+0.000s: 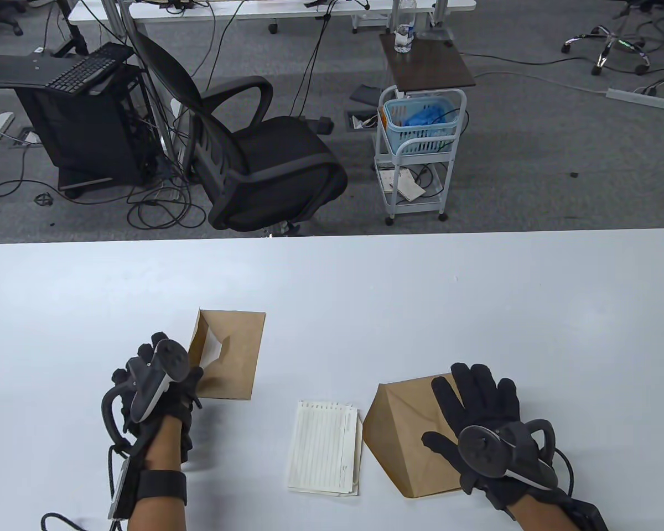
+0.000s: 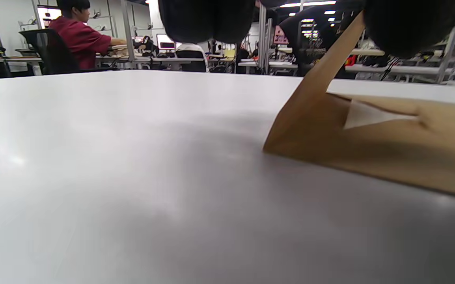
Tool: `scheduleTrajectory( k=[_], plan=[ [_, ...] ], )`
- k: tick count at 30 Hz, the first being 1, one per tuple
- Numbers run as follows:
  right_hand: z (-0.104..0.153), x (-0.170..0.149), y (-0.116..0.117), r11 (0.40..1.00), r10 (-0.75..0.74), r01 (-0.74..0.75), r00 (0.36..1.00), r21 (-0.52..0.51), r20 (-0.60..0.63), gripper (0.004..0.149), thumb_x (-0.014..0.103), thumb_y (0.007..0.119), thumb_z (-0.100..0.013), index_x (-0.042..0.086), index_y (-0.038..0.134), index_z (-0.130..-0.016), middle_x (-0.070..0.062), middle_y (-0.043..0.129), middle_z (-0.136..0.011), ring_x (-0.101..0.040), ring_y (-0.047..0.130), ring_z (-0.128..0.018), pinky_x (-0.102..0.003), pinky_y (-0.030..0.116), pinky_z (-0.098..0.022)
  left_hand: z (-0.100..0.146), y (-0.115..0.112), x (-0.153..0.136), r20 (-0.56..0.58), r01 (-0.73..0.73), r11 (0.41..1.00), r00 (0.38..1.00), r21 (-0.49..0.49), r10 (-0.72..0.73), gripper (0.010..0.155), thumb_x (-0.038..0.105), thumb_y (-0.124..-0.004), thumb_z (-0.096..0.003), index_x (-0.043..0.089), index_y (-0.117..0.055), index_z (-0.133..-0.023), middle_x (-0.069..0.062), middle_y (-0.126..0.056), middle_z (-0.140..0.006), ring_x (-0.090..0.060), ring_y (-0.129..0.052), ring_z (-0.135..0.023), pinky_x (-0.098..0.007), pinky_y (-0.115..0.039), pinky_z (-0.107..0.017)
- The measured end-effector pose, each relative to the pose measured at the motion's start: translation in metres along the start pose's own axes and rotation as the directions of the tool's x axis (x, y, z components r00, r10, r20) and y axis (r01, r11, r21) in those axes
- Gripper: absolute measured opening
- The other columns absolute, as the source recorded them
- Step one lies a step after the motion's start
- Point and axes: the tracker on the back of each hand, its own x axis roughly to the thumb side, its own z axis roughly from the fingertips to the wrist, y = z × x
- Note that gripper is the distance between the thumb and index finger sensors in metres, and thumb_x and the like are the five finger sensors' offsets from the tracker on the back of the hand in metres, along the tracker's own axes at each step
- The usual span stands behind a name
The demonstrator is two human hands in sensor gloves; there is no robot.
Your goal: Pull paper from envelopes and stack
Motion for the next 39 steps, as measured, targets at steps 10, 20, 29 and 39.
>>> scheduleTrajectory(
  k=[10, 20, 29, 39],
  plan=[
    [0.001, -0.003, 0.002, 0.999, -0.037, 0.037, 0.999, 0.012, -0.002, 0.083, 0.066, 0.067, -0.050, 0.022, 0.037, -0.114, -0.020, 0.028, -0.118, -0.050, 0.028, -0.109, -0.075, 0.028, -0.069, -0.022, -0.009, 0.028, -0.017, 0.184, 0.978, 0.982, -0.101, -0.187, 0.066, 0.050, -0.074, -0.0518, 0.022, -0.057, -0.109, -0.005, -0.092, -0.085, -0.034, -0.096, -0.072, -0.060, -0.061, -0.069],
    [0.000, 0.007, 0.003, 0.999, -0.039, 0.039, 0.999, 0.013, 0.030, 0.083, 0.066, 0.067, -0.050, 0.022, 0.038, -0.114, -0.020, 0.029, -0.118, -0.050, 0.029, -0.109, -0.075, 0.029, -0.069, -0.030, -0.008, 0.023, -0.019, 0.134, 0.980, 0.990, -0.147, -0.138, 0.054, 0.040, -0.071, -0.0535, 0.023, -0.068, -0.104, -0.004, -0.096, -0.075, -0.030, -0.102, -0.060, -0.058, -0.067, -0.065],
    [-0.001, -0.003, 0.009, 0.998, -0.049, 0.049, 0.999, 0.039, -0.018, 0.082, 0.065, 0.068, -0.050, 0.022, 0.039, -0.114, -0.020, 0.030, -0.117, -0.050, 0.031, -0.109, -0.075, 0.029, -0.069, -0.020, 0.001, 0.012, 0.021, -0.016, 0.993, 1.000, -0.118, 0.019, 0.056, 0.037, -0.071, -0.0530, 0.024, -0.060, -0.107, -0.002, -0.103, -0.070, -0.025, -0.110, -0.053, -0.054, -0.072, -0.063],
    [-0.001, 0.002, 0.009, 0.998, -0.051, 0.051, 0.999, 0.038, -0.004, 0.082, 0.065, 0.067, -0.050, 0.022, 0.039, -0.114, -0.020, 0.030, -0.117, -0.050, 0.032, -0.109, -0.075, 0.029, -0.069, 0.013, 0.025, 0.010, 0.165, -0.469, 0.872, 0.858, -0.141, 0.487, 0.055, 0.034, -0.072, -0.0528, 0.023, -0.063, -0.106, 0.000, -0.104, -0.068, -0.022, -0.111, -0.050, -0.052, -0.074, -0.061]
  ],
)
